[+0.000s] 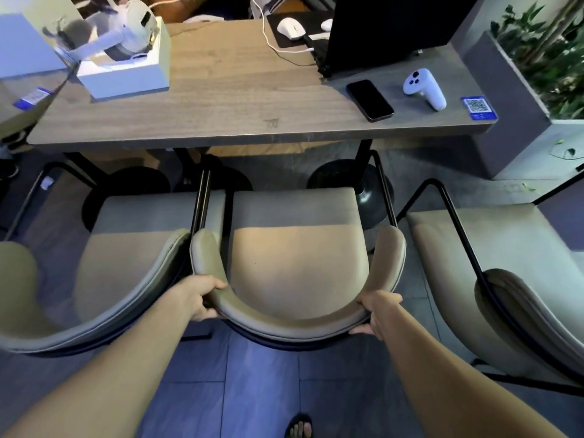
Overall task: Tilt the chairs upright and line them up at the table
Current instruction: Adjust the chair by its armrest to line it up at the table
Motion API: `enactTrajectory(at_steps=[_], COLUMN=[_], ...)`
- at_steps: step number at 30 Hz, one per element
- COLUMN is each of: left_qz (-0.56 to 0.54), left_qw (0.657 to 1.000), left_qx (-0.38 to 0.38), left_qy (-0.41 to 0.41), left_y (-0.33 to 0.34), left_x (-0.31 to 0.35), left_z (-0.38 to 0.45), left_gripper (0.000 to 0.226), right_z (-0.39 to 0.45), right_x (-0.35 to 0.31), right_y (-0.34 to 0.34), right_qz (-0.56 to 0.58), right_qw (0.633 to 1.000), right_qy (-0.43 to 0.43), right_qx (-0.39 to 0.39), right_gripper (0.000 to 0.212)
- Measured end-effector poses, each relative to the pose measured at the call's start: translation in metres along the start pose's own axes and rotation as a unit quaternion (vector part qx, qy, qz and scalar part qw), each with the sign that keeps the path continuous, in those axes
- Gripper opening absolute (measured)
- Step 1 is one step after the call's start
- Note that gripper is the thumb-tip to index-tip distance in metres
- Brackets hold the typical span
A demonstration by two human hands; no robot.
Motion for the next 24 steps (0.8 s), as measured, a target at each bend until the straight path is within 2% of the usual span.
enactTrajectory(at_steps=[18,21,24], left_qz=[0.021,0.044,0.081], left_qw=[1.0,0.999,0.991], left_qx=[0.0,-0.014,0.026], left_qy=[-0.012,0.024,0.101], left_y=[-0.001,-0.004,-0.012], left_x=[0.005,0.0,-0.004], left_z=[0.006,0.0,0.001], left_gripper=[0.02,0.038,0.085], right_z=[0.011,-0.016,-0.044], right_x=[0.002,0.008,0.011], right_y=[0.005,0.002,-0.022], right_qz=[-0.068,-0.079,-0.075], right_qw=[0.997,0.996,0.995], right_qy=[-0.027,-0.035,-0.054], right_qx=[0.02,0.016,0.022], right_gripper=[0.071,0.074,0.064])
Point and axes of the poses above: each hand's wrist, its own z-axis towards the middle knuckle, its own y-axis out of the palm, x = y × z, the point moved 8 cm from there along z, towards the middle knuckle, and after that the axes turned 11 degrees about -z, right-handed, at the moved point
